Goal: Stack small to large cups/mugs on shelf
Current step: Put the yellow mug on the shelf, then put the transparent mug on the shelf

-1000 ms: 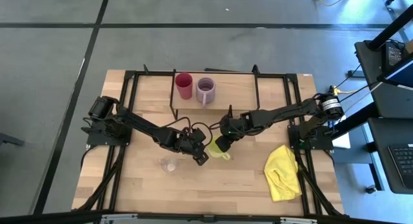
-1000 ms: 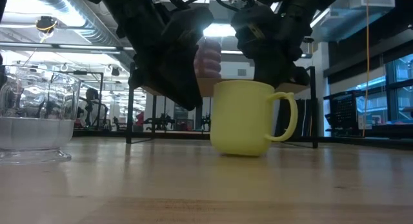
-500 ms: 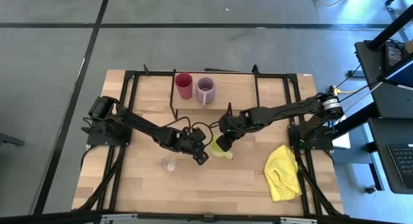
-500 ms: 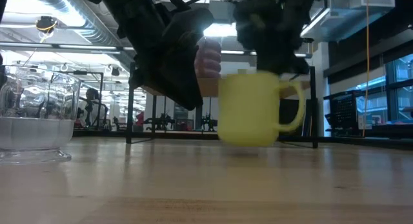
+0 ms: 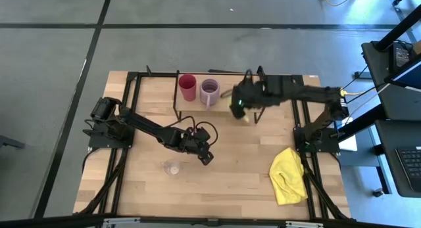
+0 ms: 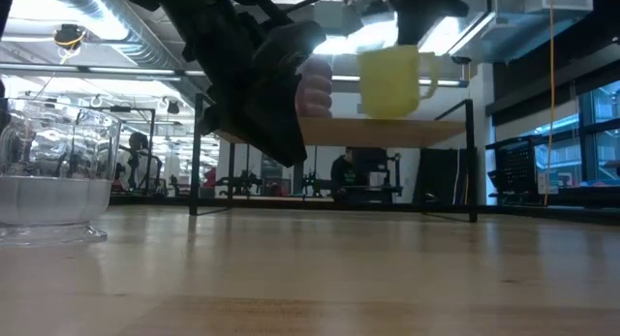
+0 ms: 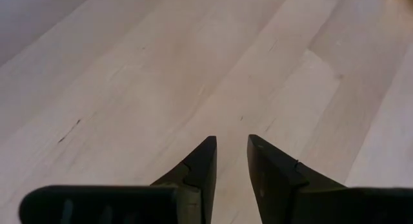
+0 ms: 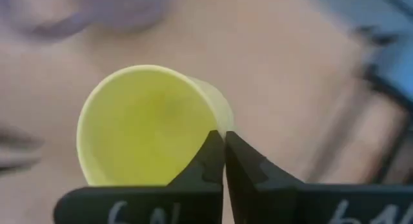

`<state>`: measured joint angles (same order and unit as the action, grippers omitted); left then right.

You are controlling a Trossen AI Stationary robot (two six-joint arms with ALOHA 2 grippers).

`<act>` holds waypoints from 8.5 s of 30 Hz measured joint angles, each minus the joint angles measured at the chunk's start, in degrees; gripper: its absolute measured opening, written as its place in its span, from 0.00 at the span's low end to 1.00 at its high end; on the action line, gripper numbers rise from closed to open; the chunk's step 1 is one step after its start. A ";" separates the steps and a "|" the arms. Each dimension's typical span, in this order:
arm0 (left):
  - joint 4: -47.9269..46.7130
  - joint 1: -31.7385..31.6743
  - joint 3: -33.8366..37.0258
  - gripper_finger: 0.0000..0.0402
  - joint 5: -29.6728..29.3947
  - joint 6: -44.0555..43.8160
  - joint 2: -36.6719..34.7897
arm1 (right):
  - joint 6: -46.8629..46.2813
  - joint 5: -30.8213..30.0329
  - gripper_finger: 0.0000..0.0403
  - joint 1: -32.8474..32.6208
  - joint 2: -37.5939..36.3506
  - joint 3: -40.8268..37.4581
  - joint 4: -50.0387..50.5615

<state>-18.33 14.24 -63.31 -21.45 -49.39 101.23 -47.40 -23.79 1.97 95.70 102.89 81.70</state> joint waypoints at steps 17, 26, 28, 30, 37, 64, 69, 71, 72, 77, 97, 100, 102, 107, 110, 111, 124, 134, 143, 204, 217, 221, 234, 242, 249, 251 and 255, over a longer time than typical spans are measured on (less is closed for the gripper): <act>-2.57 4.36 0.04 0.20 -9.46 0.42 -0.76 | 2.20 11.71 0.00 22.02 0.15 4.61 -6.57; -2.70 2.38 0.04 0.20 -8.12 0.55 -0.76 | -3.80 14.53 0.00 22.11 1.44 4.52 -8.62; -2.69 1.98 0.04 0.20 -7.70 1.63 -0.76 | -4.65 14.52 0.00 21.71 2.17 4.52 -8.65; -2.81 1.78 0.04 0.20 -7.48 2.60 -0.76 | -4.96 14.54 0.00 21.10 2.82 4.52 -8.60; -3.73 1.81 0.04 0.20 -6.24 3.48 -0.76 | -6.70 14.66 0.01 19.79 4.07 4.52 -7.60; -3.45 1.09 0.04 0.20 -4.81 9.55 -0.76 | -14.50 11.87 0.27 14.23 3.94 4.52 -4.23; -3.45 1.09 0.04 0.20 -4.80 9.55 -0.76 | -13.62 11.58 0.29 12.92 2.90 4.52 -3.71; -3.45 1.09 0.04 0.20 -4.79 9.55 -0.76 | -13.29 11.41 0.28 12.38 1.77 4.52 -3.71; -3.45 1.09 0.04 0.20 -4.79 9.55 -0.76 | -13.01 11.41 0.27 12.04 1.09 4.52 -3.76; -3.41 1.09 0.03 0.20 -4.81 9.49 -0.76 | -12.15 11.58 0.10 8.71 -2.08 4.57 -2.94; -2.56 1.31 0.02 0.20 -4.81 6.05 -0.74 | -10.87 13.49 0.00 4.46 3.91 4.57 -0.55; -2.65 1.36 0.02 0.20 -4.81 6.05 -0.74 | -10.79 13.41 0.00 4.51 5.05 4.57 0.10; -2.66 1.33 0.02 0.20 -4.81 6.05 -0.74 | -10.30 13.35 0.00 4.55 5.83 4.57 0.01; -2.82 1.36 0.02 0.20 -4.81 6.05 -0.74 | -9.21 13.44 0.00 4.53 7.04 4.57 -0.41; -2.98 1.36 0.02 0.20 -4.81 6.05 -0.74 | -9.14 13.38 0.00 4.53 7.04 4.57 -1.27; -3.07 1.35 0.02 0.20 -4.81 6.05 -0.74 | -9.12 13.38 0.00 4.53 7.04 4.57 -1.68; -3.12 1.31 0.02 0.20 -4.83 6.27 -0.74 | -7.98 14.38 0.00 4.25 7.04 4.57 -4.57; -3.39 1.31 0.02 0.20 -4.79 7.20 -2.46 | -7.53 11.36 0.01 3.39 4.27 4.54 -0.73; -4.43 2.16 -0.07 0.20 -6.33 15.19 -21.93 | -1.56 4.92 0.11 -2.43 -6.88 4.52 -15.51; -11.52 28.80 25.68 0.27 2.52 2.58 -33.73 | -19.72 -7.74 0.47 -22.68 -15.19 4.54 -2.25; 4.43 27.03 25.75 0.27 6.26 -2.65 -24.74 | -23.67 -3.54 0.45 -22.83 -15.17 4.54 0.47; 9.18 27.06 25.75 0.27 5.73 -6.07 -20.01 | -26.37 -3.08 0.40 -24.94 -14.71 4.54 1.73; 27.14 20.94 19.98 0.27 0.24 11.89 -13.60 | -32.35 -4.86 0.23 -31.52 -13.64 4.54 4.93; 16.50 21.37 18.10 0.27 10.98 9.66 -13.20 | -33.62 -5.02 0.23 -34.36 -13.64 4.54 5.69; 0.66 26.29 18.08 0.27 -1.26 -1.13 -13.22 | -36.59 -5.12 0.23 -36.20 -13.66 4.54 8.03; -6.08 26.25 18.08 0.27 -8.06 -6.01 -13.22 | -36.59 -5.12 0.23 -36.40 -13.66 4.54 7.90; -12.21 24.20 18.10 0.27 -15.20 -11.78 -13.22 | -36.61 -5.12 0.23 -36.42 -13.66 4.54 7.27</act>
<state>-30.53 38.44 -45.21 -36.65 -61.17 88.01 -84.01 -28.91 -34.45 82.04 107.44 88.97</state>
